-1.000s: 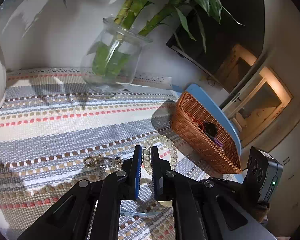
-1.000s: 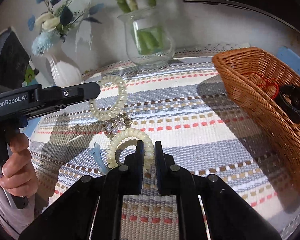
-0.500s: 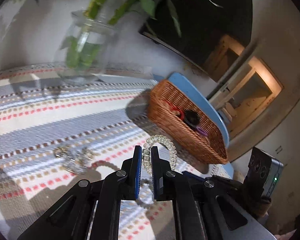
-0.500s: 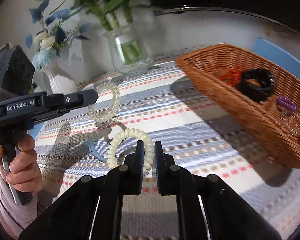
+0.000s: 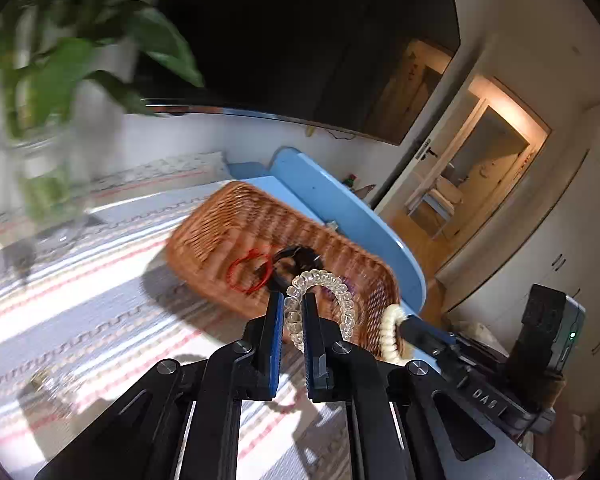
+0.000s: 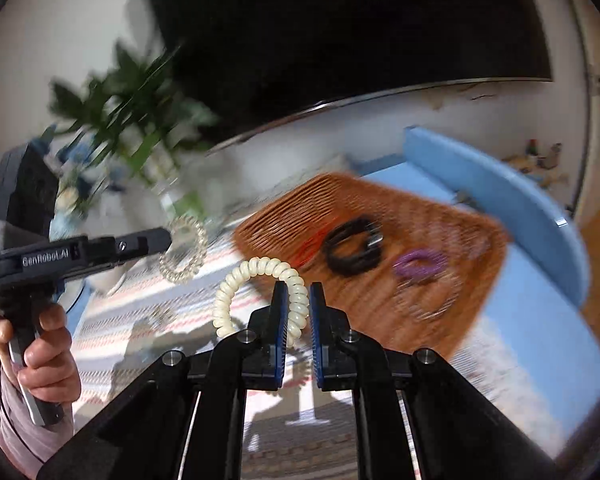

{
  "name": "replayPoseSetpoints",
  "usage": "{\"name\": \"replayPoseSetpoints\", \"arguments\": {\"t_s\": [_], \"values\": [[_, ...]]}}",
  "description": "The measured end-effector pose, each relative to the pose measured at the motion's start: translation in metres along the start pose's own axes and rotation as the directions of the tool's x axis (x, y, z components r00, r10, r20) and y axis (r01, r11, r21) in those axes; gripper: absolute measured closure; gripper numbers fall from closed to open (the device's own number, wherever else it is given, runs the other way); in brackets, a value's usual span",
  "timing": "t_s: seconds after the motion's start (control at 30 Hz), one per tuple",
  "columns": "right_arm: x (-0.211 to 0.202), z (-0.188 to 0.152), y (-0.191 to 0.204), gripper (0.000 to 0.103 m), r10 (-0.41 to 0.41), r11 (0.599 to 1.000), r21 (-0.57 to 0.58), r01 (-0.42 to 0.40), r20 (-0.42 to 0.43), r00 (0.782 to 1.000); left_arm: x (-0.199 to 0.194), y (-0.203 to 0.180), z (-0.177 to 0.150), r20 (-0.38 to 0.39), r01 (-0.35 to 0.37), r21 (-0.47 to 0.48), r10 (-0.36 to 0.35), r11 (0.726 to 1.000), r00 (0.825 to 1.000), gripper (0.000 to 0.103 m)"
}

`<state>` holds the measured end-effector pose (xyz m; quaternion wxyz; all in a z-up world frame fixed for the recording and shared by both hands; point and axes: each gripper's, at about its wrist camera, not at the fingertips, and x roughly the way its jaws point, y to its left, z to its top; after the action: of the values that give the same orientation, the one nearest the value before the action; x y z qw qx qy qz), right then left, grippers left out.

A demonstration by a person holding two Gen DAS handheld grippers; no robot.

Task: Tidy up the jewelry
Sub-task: 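Carry the bead bracelet into the basket and open the left gripper while the right carries the cream coil, then release the cream coil into the basket with the right gripper and withdraw both grippers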

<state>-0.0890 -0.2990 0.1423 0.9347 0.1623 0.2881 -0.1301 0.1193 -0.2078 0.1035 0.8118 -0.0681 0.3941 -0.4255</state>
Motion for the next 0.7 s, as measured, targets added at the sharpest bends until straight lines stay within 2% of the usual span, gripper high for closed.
{"name": "replayPoseSetpoints", "arguments": {"t_s": [0.2,0.27,0.4,0.5,0.63,0.67,0.7], "values": [[0.008,0.02,-0.056,0.092,-0.117,0.989,0.095,0.118,-0.013,0.993,0.071,-0.008,0.008,-0.093,0.023,-0.031,-0.025,0.999,0.995,0.094],[0.015,0.02,-0.068,0.092,-0.128,0.984,0.118,0.131,-0.034,0.991,0.092,-0.014,0.001,-0.141,0.009,-0.005,-0.009,1.0,0.99,0.094],[0.029,0.013,-0.083,0.092,-0.153,0.979,0.122,0.163,-0.086,0.984,0.116,-0.026,-0.009,-0.187,-0.024,0.058,0.034,0.998,0.982,0.094],[0.033,0.008,-0.082,0.092,-0.172,0.978,0.099,0.182,-0.1,0.98,0.121,-0.028,-0.012,-0.205,-0.034,0.073,0.049,0.997,0.978,0.094],[0.036,0.008,-0.081,0.091,-0.179,0.979,0.084,0.188,-0.103,0.978,0.112,-0.031,-0.011,-0.178,-0.036,0.08,0.05,0.996,0.983,0.093],[0.035,0.008,-0.081,0.091,-0.17,0.98,0.089,0.179,-0.101,0.98,0.11,-0.031,-0.01,-0.175,-0.039,0.078,0.052,0.996,0.983,0.089],[0.033,0.007,-0.082,0.089,-0.155,0.982,0.096,0.165,-0.101,0.983,0.106,-0.032,-0.01,-0.173,-0.044,0.078,0.057,0.996,0.983,0.079]]}}
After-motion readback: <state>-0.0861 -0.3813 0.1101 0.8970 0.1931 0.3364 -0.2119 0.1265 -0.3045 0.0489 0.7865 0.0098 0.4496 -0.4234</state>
